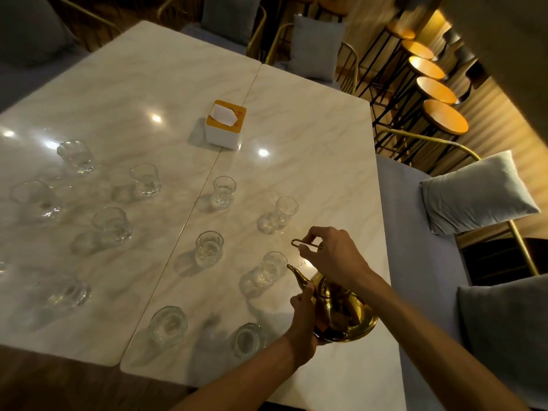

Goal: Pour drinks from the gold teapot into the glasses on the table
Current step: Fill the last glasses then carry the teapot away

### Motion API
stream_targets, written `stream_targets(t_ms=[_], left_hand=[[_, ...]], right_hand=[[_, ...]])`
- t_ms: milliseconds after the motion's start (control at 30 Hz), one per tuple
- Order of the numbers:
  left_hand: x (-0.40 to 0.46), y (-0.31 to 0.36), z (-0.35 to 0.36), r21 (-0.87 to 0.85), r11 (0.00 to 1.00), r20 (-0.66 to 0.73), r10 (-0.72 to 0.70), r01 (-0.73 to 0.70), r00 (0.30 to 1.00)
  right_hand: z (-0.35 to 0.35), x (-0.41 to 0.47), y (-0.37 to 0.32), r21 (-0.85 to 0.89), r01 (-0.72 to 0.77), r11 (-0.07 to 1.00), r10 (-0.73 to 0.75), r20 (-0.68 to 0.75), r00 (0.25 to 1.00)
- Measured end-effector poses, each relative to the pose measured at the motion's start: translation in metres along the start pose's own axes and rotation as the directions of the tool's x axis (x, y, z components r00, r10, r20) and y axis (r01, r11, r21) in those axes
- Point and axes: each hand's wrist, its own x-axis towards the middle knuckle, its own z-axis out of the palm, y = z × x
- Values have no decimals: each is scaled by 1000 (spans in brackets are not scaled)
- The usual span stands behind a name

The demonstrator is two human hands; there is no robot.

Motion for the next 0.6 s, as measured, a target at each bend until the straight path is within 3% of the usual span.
stream_targets(t_ms=[133,300,467,600], left_hand=[[1,3,-3,50,998,-89,-19,23,996],[6,7,-6,149,988,-232,59,-24,971],[16,16,-4,290,953,-310,179,-86,934],[22,32,1,417,884,-267,344,-213,900]], right_hand=[[-3,-13,8,74,-30,997,35,-62,997],[-7,-28,17,206,-65,976,93,-130,987],[-13,-32,24,342,-86,936,152,-170,974],[-23,-30,27,445,-46,894,162,-226,961]])
